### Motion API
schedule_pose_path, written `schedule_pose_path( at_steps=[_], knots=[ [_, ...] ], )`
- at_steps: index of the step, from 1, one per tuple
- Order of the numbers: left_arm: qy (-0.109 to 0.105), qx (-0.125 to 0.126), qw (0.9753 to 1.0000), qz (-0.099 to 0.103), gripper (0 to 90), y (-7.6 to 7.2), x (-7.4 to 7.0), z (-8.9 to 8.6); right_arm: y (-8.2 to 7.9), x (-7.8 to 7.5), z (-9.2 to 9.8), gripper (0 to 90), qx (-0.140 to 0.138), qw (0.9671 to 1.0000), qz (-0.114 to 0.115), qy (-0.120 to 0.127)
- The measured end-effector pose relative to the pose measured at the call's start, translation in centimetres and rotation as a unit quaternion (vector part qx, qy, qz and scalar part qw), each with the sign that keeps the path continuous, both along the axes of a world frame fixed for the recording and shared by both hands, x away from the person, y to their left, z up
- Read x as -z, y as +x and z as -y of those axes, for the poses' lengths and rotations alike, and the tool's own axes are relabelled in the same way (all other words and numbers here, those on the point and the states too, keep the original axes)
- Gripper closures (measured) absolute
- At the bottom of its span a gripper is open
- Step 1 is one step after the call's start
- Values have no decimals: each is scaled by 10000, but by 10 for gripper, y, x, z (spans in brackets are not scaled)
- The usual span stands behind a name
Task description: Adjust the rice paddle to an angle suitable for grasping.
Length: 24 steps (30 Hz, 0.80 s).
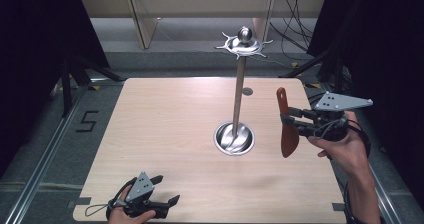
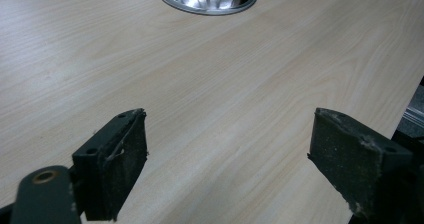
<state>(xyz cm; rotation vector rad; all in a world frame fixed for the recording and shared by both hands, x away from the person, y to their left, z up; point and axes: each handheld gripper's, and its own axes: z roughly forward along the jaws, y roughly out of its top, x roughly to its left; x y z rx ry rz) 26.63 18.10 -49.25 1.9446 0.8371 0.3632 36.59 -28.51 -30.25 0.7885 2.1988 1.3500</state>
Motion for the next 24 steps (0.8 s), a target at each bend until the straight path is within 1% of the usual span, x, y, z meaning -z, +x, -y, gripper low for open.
schedule_pose_path(
  at_steps=[1,2,3,4,5,6,7,8,9,10,11,12,13,14,15,16,17,18,19,20,21,22,24],
  knots=[
    [-13,-2,10000,-4,148,0,0,0,0,-3,-2,671,8,10000,-21,77],
    [-21,-4,10000,-10,148,0,0,0,0,-6,-3,671,6,9999,12,114],
    [71,23,10000,31,148,1,-1,-1,2,-10,-3,671,24,9999,94,122],
    [-11,7,10000,3,148,0,0,0,2,-13,-5,671,21,9999,73,130],
    [69,24,10000,28,148,1,0,-1,2,-16,-7,671,5,9999,64,158],
    [-8,1,10000,0,148,0,0,0,2,-19,-9,672,8,9997,163,201],
    [-8,1,10000,0,148,0,0,0,3,-23,-10,671,8,9996,238,153],
    [-8,5,10000,1,148,0,0,0,3,-23,-10,671,8,9996,238,153],
    [67,42,9999,61,148,1,0,-1,3,-30,-13,671,-43,9996,216,193],
    [67,42,9999,61,148,1,0,-1,3,-34,-14,671,-31,9995,249,177],
    [18,-43,10000,-73,148,-1,0,0,3,-37,-16,671,-32,9995,230,198],
    [55,-36,10000,-58,149,0,0,0,3,-40,-17,671,-46,9996,235,169],
    [41,-26,10000,-37,148,0,0,0,5,-43,-18,671,-45,9991,388,172],
    [41,-26,10000,-37,148,0,0,0,6,-46,-18,671,-43,9993,334,180],
    [-16,-4,10000,-35,148,0,0,1,6,-49,-20,671,-27,9993,310,197],
    [-34,-15,10000,-77,148,-1,0,1,7,-50,-21,671,-66,9992,293,261],
    [-36,-9,9999,-93,148,-1,0,1,8,-53,-22,671,-8,9990,387,240],
    [-35,-25,10000,-73,148,-1,0,1,8,-55,-23,671,-75,9991,344,244],
    [-5,8,10000,-18,148,0,0,1,10,-56,-24,671,-26,9987,439,252],
    [11,25,10000,-3,148,0,0,0,10,-58,-24,671,-70,9988,409,264],
    [-31,-23,10000,-69,148,-1,0,1,10,-59,-26,672,-49,9989,353,294],
    [-28,-20,10000,-77,148,-1,0,1,13,-60,-26,671,-75,9986,460,256],
    [-36,-25,10000,-70,148,-1,0,1,13,-62,-28,671,-69,9988,390,287]
  ],
)
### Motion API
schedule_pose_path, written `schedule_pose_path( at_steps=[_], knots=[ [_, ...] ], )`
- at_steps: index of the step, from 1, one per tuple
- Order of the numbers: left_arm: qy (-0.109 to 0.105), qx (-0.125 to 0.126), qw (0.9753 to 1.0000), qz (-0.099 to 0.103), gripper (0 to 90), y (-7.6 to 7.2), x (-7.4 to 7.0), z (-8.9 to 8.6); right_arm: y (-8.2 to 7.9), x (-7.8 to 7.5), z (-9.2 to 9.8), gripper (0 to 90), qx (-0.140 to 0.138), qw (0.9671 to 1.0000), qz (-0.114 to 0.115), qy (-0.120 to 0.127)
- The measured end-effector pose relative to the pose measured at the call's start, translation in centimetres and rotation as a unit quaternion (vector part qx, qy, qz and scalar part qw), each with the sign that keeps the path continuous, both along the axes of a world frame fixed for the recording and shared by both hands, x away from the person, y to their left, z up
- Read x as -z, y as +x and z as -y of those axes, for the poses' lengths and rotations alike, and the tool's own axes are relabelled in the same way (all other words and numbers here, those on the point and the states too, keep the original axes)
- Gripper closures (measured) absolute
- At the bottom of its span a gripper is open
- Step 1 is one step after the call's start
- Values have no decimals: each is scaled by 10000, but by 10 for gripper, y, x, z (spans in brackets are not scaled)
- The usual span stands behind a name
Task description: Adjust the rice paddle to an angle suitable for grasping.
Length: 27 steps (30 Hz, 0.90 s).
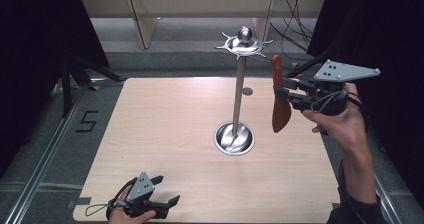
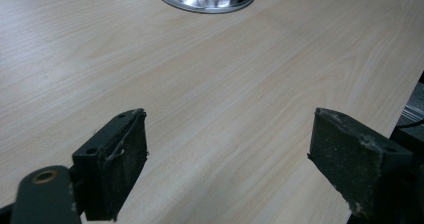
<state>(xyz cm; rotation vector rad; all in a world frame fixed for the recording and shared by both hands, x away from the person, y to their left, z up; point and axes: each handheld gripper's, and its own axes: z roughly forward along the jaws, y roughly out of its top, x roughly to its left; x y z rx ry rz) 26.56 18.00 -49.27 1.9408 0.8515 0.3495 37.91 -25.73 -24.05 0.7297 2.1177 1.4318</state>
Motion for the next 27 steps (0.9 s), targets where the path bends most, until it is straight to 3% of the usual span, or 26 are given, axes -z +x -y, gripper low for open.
schedule_pose_path(
  at_steps=[2,3,6,10,11,13,15,17,18,21,23,24,27],
  knots=[
    [-4,-3,10000,-10,148,0,0,0,3,-1,-2,671,12,9999,93,55],
    [81,88,9999,69,148,1,0,-1,2,-2,-3,671,-44,9999,-37,87],
    [51,70,9999,54,148,1,0,0,5,-4,-6,671,-12,9999,87,84],
    [189,134,9997,100,148,2,-1,-2,9,-6,-10,671,-20,9999,-51,112],
    [68,90,9999,53,148,1,0,0,10,-6,-11,671,-43,9999,-58,108],
    [69,53,10000,-30,148,0,0,0,14,-5,-12,671,-47,9999,5,91],
    [111,103,9998,-89,148,0,1,0,15,-5,-16,671,-55,9999,-111,69],
    [76,140,9999,28,148,0,0,1,17,-4,-17,671,-36,10000,-69,16],
    [33,77,10000,-36,149,0,0,1,18,-4,-19,671,-31,9999,-134,51],
    [83,126,9999,27,148,0,0,0,21,-2,-21,671,-31,9998,-199,70],
    [99,124,9999,34,148,0,0,-1,24,-2,-20,671,-50,9999,-85,25],
    [78,133,9999,59,148,1,0,0,24,-1,-21,671,-54,9998,-174,90],
    [96,136,9999,47,148,0,0,0,26,1,-21,671,-77,9999,-108,45]
  ],
)
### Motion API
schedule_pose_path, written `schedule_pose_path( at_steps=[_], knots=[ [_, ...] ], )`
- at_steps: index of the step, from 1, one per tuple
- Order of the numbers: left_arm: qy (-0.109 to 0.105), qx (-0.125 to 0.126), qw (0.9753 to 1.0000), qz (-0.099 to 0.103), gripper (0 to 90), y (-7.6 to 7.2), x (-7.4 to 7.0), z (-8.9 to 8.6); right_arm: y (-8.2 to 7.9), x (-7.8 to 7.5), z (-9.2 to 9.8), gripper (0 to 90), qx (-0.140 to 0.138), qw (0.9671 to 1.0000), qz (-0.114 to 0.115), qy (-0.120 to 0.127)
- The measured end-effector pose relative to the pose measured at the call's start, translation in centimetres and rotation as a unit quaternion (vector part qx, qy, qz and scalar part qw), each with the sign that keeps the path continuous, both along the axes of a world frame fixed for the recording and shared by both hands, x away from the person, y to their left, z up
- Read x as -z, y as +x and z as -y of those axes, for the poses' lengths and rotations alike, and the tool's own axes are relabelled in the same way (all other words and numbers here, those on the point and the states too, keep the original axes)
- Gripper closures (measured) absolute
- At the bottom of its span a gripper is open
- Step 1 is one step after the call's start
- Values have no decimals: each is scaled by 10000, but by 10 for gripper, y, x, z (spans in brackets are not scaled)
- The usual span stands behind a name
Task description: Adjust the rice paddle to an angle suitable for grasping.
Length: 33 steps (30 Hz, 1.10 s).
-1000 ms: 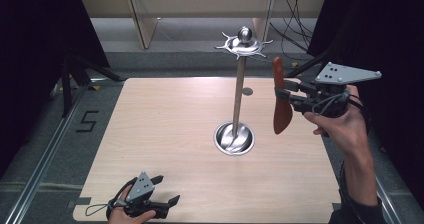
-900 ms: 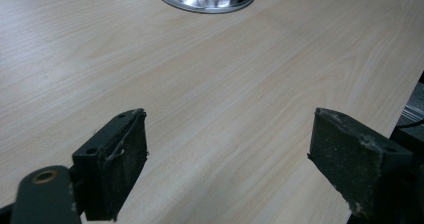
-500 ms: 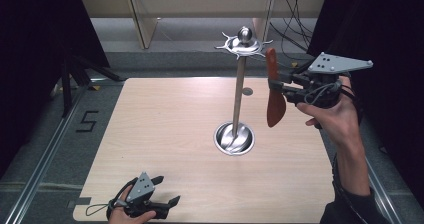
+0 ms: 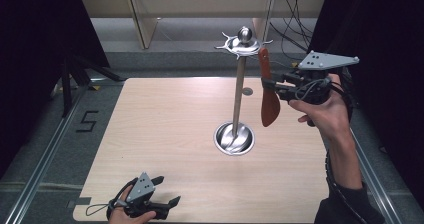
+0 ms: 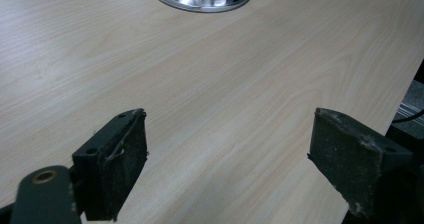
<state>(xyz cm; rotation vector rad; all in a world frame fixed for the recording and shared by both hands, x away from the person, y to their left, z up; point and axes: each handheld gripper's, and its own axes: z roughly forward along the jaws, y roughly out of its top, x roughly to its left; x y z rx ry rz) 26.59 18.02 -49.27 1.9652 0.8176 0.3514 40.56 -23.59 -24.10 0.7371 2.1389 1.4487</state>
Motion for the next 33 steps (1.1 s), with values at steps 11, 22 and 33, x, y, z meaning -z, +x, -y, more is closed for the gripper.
schedule_pose_path(
  at_steps=[11,22,33],
  knots=[
    [-17,14,10000,-31,148,-1,1,1,1,7,-1,665,-86,9998,-73,192],
    [-25,50,10000,-14,148,0,0,0,0,13,2,550,-20,9991,-9,429],
    [-1,40,10000,-44,148,-1,1,-1,-17,30,14,429,67,9987,43,500]
  ],
)
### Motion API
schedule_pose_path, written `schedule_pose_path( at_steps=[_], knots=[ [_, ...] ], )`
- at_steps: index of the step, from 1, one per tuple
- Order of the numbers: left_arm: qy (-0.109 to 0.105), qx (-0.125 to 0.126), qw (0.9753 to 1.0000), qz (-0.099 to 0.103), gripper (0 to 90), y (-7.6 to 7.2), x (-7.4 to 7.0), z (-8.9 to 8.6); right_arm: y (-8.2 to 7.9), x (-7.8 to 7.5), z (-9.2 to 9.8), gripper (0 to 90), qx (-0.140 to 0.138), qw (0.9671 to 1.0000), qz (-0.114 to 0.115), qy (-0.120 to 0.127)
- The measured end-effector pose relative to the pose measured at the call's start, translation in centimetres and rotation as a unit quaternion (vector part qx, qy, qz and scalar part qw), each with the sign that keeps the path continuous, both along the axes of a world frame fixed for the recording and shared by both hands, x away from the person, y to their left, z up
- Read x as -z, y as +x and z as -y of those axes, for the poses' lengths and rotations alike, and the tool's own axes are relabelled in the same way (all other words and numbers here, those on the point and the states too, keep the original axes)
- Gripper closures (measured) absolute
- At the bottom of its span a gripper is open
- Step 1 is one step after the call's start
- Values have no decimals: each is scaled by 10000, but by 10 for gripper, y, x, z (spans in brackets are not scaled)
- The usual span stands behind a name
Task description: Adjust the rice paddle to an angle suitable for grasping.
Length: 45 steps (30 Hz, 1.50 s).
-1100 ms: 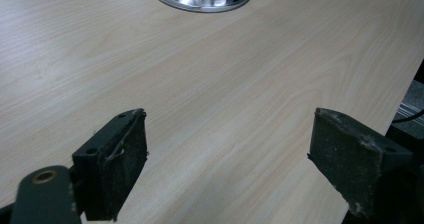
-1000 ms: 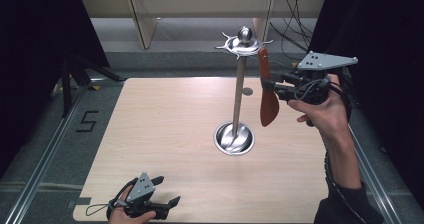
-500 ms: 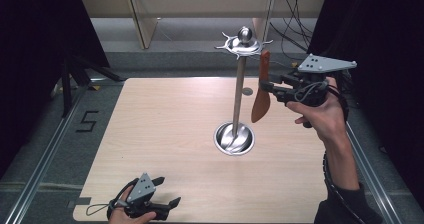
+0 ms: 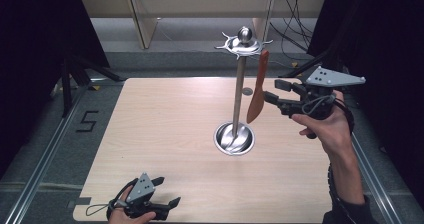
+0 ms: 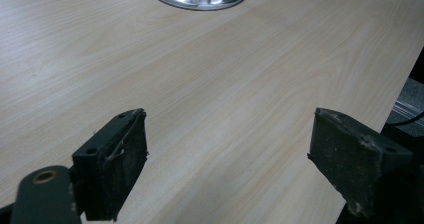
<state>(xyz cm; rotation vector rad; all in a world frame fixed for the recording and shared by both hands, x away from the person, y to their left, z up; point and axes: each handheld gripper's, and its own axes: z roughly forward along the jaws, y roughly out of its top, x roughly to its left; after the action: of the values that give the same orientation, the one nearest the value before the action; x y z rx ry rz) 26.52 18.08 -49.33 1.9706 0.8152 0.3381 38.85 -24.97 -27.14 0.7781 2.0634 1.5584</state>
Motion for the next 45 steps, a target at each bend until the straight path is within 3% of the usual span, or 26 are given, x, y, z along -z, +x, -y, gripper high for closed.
schedule_pose_path(
  at_steps=[3,4,6,7,9,11,13,16,18,22,23,24,25,26,28,30,32,35,36,42,44,45],
  knots=[
    [-72,-86,9999,-70,148,-1,0,1,-8,6,3,410,71,9999,-16,-75],
    [-9,-14,10000,22,148,1,0,0,-8,8,4,408,73,9999,65,-104],
    [-53,-50,10000,12,148,0,0,0,-12,13,5,400,138,9999,16,-72],
    [-66,-56,10000,24,148,1,0,0,-13,15,6,399,190,9996,115,-150],
    [-87,-70,9999,19,148,1,0,0,-15,20,6,397,198,9997,33,-103],
    [-78,-34,10000,31,148,1,0,0,-15,22,6,394,175,9997,-21,-143],
    [-83,-22,10000,37,148,1,-1,0,-14,23,7,392,219,9995,106,-208],
    [-57,-39,10000,40,148,1,-1,0,-15,26,6,388,194,9995,106,-215],
    [-100,-47,9999,16,148,2,-1,1,-18,29,6,390,198,9996,-80,-179],
    [-34,-66,10000,29,148,1,-2,0,-18,32,10,389,183,9995,30,-251],
    [-43,-63,10000,29,148,1,-2,0,-20,33,10,387,213,9995,-73,-204],
    [-91,-32,10000,26,148,1,-2,1,-20,34,10,384,211,9996,-35,-203],
    [-2,-9,10000,51,148,1,-2,0,-21,36,10,379,181,9996,-141,-185],
    [-127,-109,9998,-56,148,0,-1,2,-19,37,11,373,175,9995,-22,-251],
    [-134,-68,9999,-82,148,0,-1,3,-18,40,9,370,153,9997,-144,-149],
    [-134,-51,9999,-62,148,1,0,3,-17,42,9,368,188,9997,-49,-157],
    [-137,-37,9999,-39,148,2,-1,3,-17,47,8,354,157,9995,-187,-196],
    [-136,-64,9999,-85,148,1,-1,3,-14,52,10,339,249,9994,-102,-228],
    [-134,-68,9999,-82,148,1,-1,3,-15,53,10,338,221,9992,-282,-185],
    [-116,-29,9999,-14,148,2,-1,2,-14,65,8,327,287,9983,-379,-328],
    [-152,-35,9999,-28,148,0,-2,3,-17,67,8,325,297,9975,-525,-367],
    [-123,0,9999,22,148,1,-2,3,-18,70,7,321,384,9976,-493,-295]
  ],
)
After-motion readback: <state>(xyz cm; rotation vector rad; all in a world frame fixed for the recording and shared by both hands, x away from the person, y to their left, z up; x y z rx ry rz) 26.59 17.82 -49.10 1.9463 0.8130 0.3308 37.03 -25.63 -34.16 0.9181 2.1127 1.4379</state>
